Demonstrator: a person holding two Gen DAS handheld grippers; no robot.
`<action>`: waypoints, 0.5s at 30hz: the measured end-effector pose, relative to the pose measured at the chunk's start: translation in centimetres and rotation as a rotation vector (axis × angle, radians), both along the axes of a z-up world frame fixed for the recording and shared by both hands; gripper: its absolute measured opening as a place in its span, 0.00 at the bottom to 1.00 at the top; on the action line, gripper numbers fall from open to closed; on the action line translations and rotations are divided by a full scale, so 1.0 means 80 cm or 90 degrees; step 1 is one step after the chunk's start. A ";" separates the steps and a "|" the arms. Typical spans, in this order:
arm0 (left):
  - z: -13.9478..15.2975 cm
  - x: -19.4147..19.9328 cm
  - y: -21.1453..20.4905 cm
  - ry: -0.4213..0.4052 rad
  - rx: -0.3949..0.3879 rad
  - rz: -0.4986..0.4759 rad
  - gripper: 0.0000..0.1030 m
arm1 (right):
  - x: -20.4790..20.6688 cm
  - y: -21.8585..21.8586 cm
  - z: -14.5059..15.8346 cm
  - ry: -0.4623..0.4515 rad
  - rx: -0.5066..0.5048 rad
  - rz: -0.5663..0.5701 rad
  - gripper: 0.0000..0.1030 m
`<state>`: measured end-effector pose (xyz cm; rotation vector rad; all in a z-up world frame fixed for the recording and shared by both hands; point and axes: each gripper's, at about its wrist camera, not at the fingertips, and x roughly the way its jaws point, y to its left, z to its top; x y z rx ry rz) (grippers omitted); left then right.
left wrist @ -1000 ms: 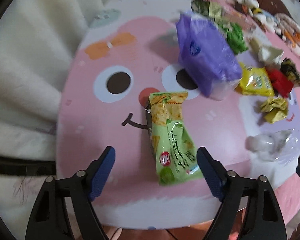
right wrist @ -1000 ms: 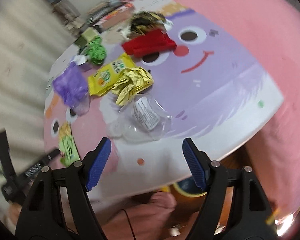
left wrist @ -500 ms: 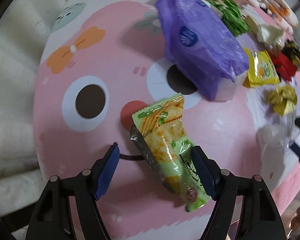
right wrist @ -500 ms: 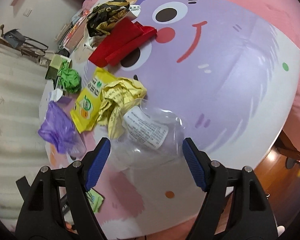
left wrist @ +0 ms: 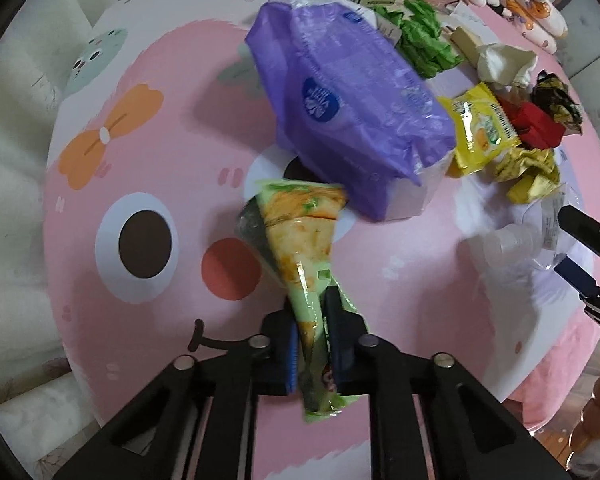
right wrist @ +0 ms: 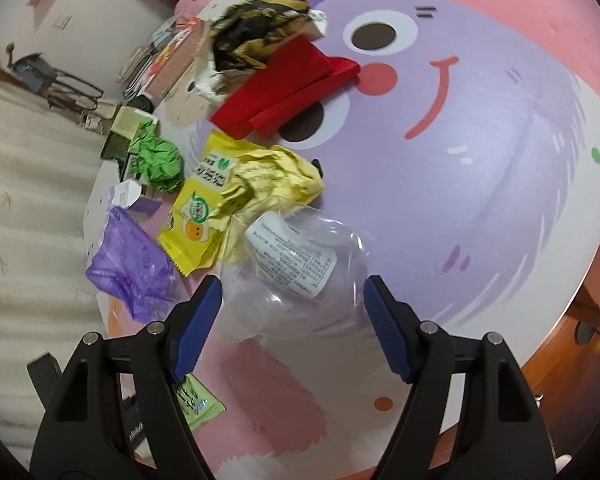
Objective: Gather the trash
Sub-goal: 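Carry the green wrapper and clear bottle over the bin and release both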
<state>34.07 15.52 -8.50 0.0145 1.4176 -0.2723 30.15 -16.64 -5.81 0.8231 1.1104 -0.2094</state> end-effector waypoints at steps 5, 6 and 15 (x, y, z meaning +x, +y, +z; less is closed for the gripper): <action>0.024 0.006 -0.013 -0.015 -0.020 -0.008 0.08 | -0.005 0.001 0.028 -0.020 -0.028 0.036 0.69; 0.031 0.003 -0.011 -0.020 -0.026 -0.010 0.08 | -0.007 0.001 0.036 -0.024 -0.037 0.046 0.69; 0.060 -0.045 -0.004 -0.067 -0.062 -0.014 0.07 | -0.045 -0.011 0.086 -0.047 -0.099 0.119 0.69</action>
